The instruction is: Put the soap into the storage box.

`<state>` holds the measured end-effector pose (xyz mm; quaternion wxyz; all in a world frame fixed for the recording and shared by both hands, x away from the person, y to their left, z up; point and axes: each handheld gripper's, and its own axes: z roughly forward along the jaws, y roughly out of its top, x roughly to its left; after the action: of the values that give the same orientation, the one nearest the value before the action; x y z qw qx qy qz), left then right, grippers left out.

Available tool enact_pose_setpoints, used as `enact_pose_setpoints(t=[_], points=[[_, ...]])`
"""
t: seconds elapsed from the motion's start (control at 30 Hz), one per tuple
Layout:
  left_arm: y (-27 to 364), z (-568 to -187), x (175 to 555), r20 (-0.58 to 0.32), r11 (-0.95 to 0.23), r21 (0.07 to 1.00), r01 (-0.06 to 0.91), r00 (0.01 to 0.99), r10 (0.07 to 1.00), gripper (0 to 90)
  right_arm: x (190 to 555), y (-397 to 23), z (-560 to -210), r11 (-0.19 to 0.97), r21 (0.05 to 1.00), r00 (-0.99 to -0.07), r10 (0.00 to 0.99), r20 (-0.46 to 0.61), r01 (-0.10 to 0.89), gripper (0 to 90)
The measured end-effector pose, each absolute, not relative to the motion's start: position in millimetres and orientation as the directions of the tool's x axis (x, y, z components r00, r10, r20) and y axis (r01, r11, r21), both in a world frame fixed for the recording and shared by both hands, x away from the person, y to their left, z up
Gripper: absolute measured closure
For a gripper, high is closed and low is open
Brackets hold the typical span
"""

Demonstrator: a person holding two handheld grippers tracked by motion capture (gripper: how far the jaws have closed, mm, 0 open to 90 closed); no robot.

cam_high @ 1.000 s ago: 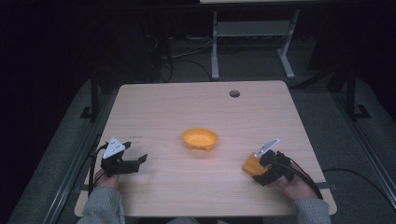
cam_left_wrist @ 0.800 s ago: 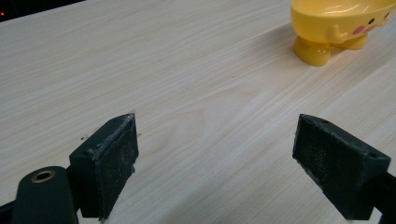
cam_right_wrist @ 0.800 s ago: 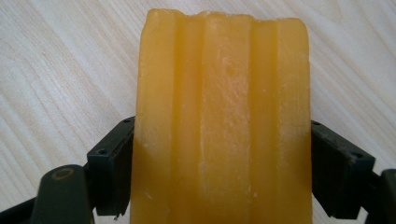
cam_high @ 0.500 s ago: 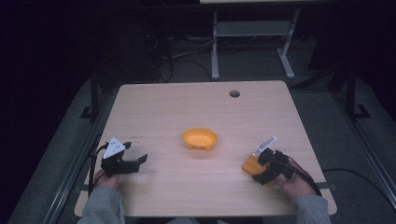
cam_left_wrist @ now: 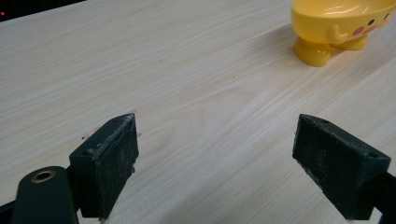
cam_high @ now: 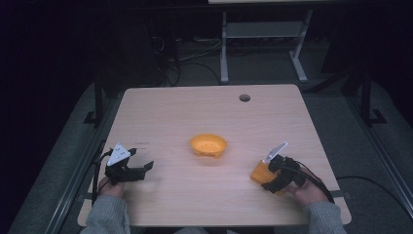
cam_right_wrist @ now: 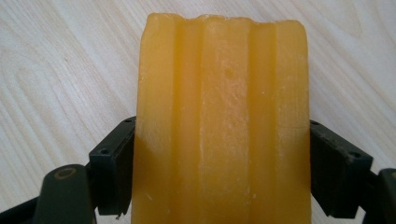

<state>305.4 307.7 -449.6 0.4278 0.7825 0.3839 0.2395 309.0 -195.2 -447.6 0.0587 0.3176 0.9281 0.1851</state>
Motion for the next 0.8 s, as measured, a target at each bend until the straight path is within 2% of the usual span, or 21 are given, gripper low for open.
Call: enact_pose_setpoints(t=[0.8], points=[[308,-449,305,0.045,-0.337,0.855,0.394,0.591,0.806,13.8,326,-170,-423,0.791,0.396,-0.856,0.517,-0.025,0.466,21.2]])
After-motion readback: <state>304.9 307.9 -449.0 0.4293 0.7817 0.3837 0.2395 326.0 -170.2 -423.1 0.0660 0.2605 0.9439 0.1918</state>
